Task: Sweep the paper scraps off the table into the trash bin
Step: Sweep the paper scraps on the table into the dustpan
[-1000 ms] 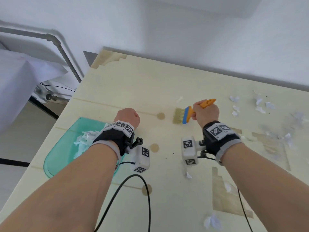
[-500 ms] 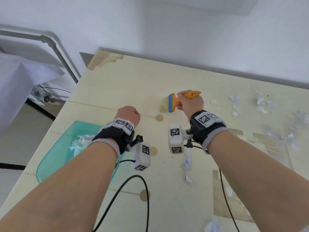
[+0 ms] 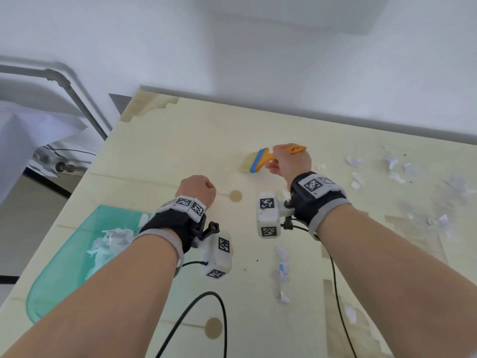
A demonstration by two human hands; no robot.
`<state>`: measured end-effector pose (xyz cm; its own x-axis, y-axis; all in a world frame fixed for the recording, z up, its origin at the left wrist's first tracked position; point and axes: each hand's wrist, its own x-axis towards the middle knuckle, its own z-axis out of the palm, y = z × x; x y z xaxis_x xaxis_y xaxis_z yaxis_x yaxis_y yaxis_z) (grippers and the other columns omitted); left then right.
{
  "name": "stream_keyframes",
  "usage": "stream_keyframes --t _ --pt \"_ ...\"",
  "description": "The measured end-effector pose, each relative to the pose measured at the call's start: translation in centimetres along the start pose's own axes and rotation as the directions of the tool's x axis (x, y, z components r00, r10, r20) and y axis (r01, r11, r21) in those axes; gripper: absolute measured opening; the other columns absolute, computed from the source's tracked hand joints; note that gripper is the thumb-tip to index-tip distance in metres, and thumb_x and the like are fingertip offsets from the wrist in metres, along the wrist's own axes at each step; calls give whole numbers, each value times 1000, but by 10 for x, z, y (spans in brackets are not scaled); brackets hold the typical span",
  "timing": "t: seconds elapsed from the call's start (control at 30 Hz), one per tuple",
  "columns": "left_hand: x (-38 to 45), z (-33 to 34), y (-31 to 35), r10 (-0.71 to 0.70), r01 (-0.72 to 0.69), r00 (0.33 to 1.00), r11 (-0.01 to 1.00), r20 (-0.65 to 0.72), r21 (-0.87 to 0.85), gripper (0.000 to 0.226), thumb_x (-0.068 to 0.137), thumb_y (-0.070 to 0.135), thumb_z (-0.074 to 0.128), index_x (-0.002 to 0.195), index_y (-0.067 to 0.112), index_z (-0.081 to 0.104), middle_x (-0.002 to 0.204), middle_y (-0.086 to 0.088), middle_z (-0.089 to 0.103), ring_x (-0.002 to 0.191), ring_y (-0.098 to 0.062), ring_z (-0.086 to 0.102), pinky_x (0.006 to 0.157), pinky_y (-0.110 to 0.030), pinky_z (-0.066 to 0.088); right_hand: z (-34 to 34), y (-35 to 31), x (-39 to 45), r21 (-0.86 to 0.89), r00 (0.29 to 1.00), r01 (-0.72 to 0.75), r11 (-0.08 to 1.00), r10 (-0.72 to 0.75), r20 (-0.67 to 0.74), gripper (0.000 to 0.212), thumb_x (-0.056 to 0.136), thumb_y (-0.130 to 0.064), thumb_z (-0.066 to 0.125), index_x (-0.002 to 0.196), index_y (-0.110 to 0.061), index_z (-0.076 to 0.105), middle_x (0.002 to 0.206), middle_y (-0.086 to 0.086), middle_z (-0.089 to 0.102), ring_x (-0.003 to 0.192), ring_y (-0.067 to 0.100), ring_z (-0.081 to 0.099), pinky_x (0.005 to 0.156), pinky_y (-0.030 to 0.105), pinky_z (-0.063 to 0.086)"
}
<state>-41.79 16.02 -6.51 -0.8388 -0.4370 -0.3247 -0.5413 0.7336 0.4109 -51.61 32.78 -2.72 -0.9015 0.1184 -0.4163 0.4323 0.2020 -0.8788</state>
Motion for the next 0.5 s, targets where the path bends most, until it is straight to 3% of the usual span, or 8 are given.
stream_keyframes --t 0.07,0.17,0.23,0.3,0.4,0.5 --pt "4 -1 -1 -2 2 1000 1000 -2 1 23 93 17 48 97 11 69 103 -5 70 96 -24 63 70 -26 44 -12 2 3 -127 997 -49 991 40 -73 20 87 -16 50 69 -13 55 46 2 58 54 23 63 75 41 58" --pt "7 -1 0 -9 9 1000 1000 2 -5 23 93 18 48 99 10 69 102 -6 69 96 -25 63 71 -26 46 -41 6 6 -270 979 -18 963 -38 -202 19 82 -22 48 65 -15 52 49 2 59 49 22 63 69 40 57" --pt "9 1 3 -7 7 1000 1000 6 -10 22 92 17 48 97 11 69 102 -5 70 96 -24 63 72 -26 46 -54 5 9 -223 952 34 974 -100 -291 17 78 -24 49 62 -17 52 48 0 58 45 20 60 62 37 54" --pt "10 3 6 -2 2 1000 1000 12 -13 21 92 16 48 95 14 69 102 -4 70 96 -24 63 73 -26 46 -55 2 13 -47 939 101 994 -111 -325 15 76 -20 53 60 -17 52 42 -3 55 34 13 51 48 30 48" --pt "12 7 12 18 -18 1000 1000 18 -8 20 92 17 48 95 15 68 103 -3 69 97 -22 62 73 -26 46 -37 -4 16 56 972 165 985 -153 -179 12 81 -15 57 69 -17 58 42 -3 59 37 11 57 41 21 44" --pt "17 9 15 18 -18 1000 1000 21 -8 20 91 17 49 94 16 69 102 -2 69 96 -21 62 73 -26 47 -19 -7 26 42 989 145 989 -145 3 12 84 -9 57 78 -19 61 57 3 66 60 19 68 61 27 57"
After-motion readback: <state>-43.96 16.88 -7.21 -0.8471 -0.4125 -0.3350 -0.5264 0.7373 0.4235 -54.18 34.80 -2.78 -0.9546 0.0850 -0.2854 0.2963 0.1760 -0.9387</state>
